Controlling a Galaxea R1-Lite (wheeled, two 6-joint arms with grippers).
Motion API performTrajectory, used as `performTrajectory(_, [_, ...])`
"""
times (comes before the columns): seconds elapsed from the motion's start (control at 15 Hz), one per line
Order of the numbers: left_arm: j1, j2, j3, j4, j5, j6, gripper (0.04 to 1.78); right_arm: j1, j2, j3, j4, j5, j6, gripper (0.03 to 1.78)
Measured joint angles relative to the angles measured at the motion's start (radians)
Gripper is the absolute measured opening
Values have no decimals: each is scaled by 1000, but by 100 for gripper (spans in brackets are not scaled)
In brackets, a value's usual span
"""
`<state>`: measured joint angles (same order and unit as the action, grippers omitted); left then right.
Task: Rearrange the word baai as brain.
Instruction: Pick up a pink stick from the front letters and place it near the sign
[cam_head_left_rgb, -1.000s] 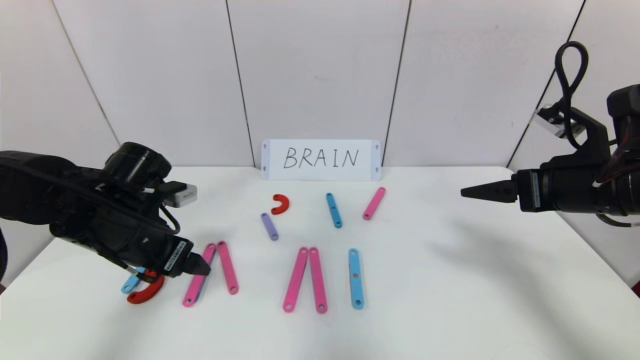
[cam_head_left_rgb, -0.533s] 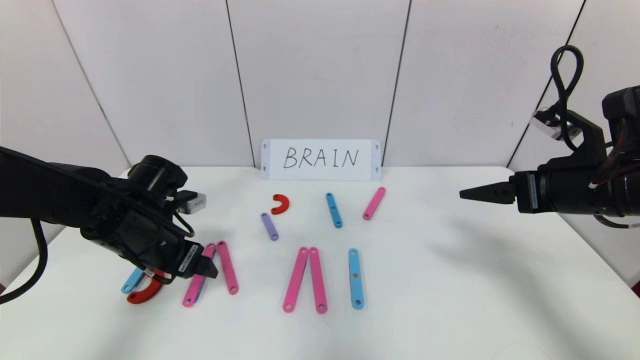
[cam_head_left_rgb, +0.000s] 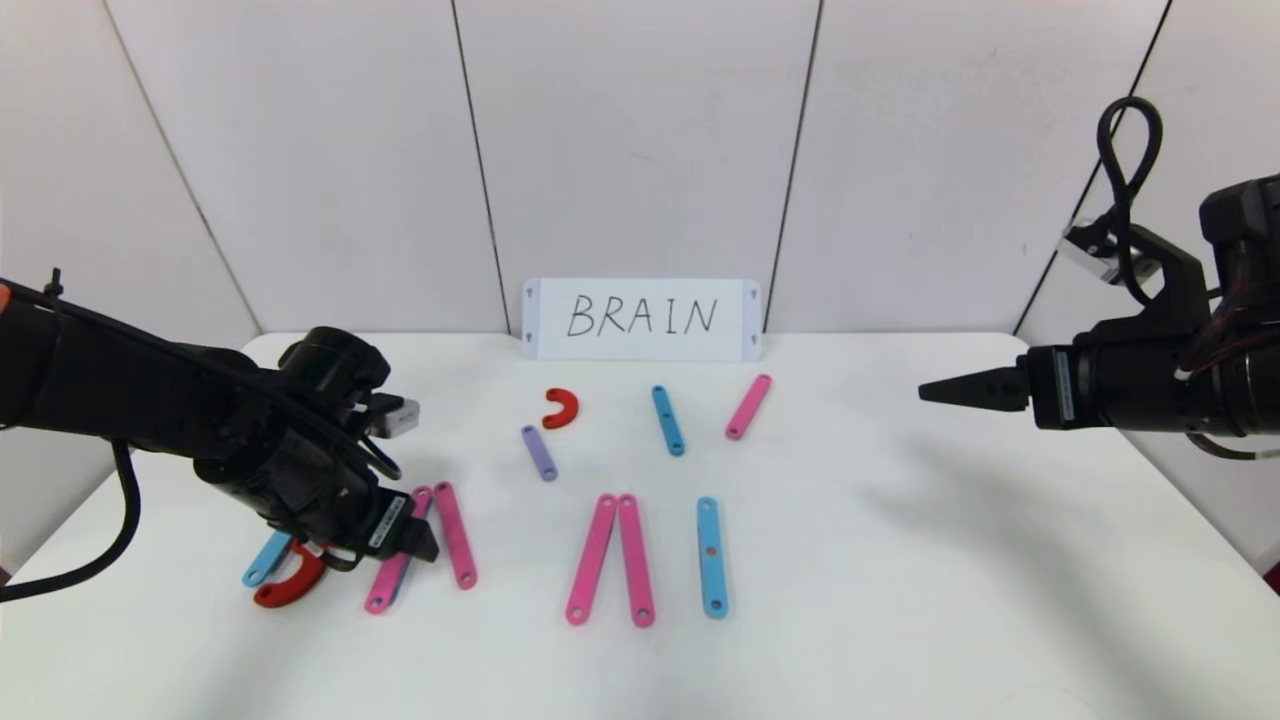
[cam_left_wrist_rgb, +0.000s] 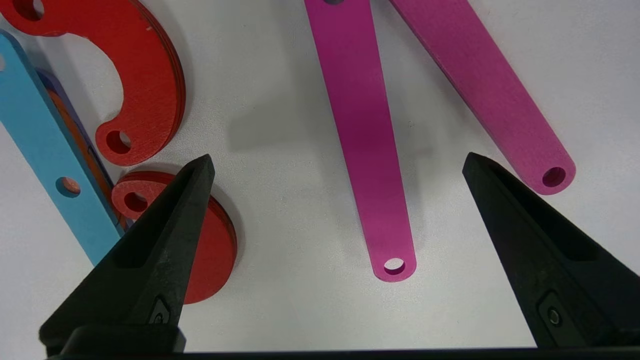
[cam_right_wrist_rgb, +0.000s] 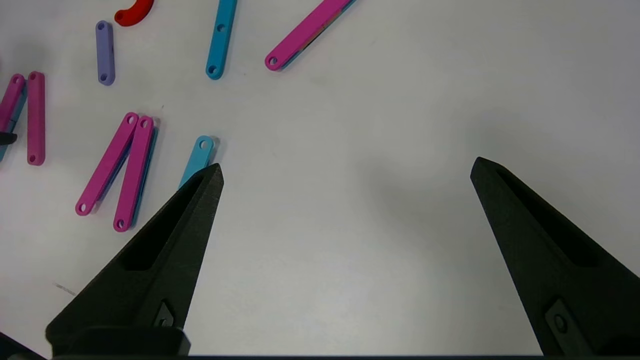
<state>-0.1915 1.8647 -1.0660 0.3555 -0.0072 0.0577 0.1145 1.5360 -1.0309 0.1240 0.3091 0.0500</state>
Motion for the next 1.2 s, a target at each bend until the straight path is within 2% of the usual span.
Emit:
performTrajectory(0.13, [0,10,-2,0,0,0,169,0,2,0,0,0,-1,173])
performTrajectory(0.33, [0,19,-3,0,0,0,141,0,3,0,0,0,0,173])
performTrajectory(0.47, [-1,23,-3,0,-2,0,111,0,3,0,0,0,0,173])
performTrajectory(0.67, [-2,26,-3,0,-2,0,55,0,3,0,0,0,0,173])
performTrajectory(0.73, [-2,26,-3,0,-2,0,40,0,3,0,0,0,0,173])
performTrajectory(0.8, [-2,26,-3,0,-2,0,32,0,4,0,0,0,0,173])
performTrajectory(1.2, [-2,15,-3,0,-4,-7,30,3,8,1,1,1,-1,173])
